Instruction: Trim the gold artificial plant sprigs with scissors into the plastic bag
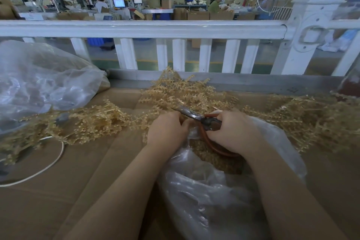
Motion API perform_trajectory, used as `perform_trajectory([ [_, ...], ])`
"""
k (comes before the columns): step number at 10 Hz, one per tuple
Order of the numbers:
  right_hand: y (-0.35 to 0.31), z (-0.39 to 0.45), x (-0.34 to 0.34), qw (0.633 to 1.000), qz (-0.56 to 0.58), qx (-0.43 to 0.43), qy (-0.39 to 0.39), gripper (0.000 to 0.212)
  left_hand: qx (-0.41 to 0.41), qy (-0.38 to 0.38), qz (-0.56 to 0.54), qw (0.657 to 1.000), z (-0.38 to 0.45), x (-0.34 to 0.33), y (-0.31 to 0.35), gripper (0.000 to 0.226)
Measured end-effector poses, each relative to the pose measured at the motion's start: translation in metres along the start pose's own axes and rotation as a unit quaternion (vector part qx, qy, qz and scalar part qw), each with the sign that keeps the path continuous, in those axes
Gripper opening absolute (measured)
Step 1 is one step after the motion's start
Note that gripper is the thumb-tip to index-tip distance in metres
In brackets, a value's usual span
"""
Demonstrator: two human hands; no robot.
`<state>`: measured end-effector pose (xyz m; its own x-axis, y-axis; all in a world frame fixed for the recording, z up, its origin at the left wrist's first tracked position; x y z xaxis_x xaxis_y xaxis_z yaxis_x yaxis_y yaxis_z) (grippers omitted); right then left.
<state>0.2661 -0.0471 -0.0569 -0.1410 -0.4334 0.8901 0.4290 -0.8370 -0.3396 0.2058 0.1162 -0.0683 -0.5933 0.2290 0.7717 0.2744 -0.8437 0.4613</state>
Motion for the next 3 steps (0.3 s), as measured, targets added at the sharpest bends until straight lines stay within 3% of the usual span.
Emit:
perform_trajectory([
  [1, -0.004, -0.006, 0.005, 1.000, -0.011, 0.003, -0.010, 0.041, -0.009, -0.006, 0.016, 1.000, 0.004, -0.004, 0.002, 0.039],
  [3, -0.005, -0.019, 0.028, 0.995, -0.075, 0.008, 0.071, 0.043, -0.016, -0.063, 0.038, 0.997, 0.003, -0.002, 0.010, 0.038],
])
Point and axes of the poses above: each hand's wrist, its own z-axis towards the middle knuckle, its own x-axis out of the back of the hand, y = z × x, the point moved 7 cm from there along z, towards the middle knuckle, and after that the axes turned 15 degrees about y, right-handed, at the moved point
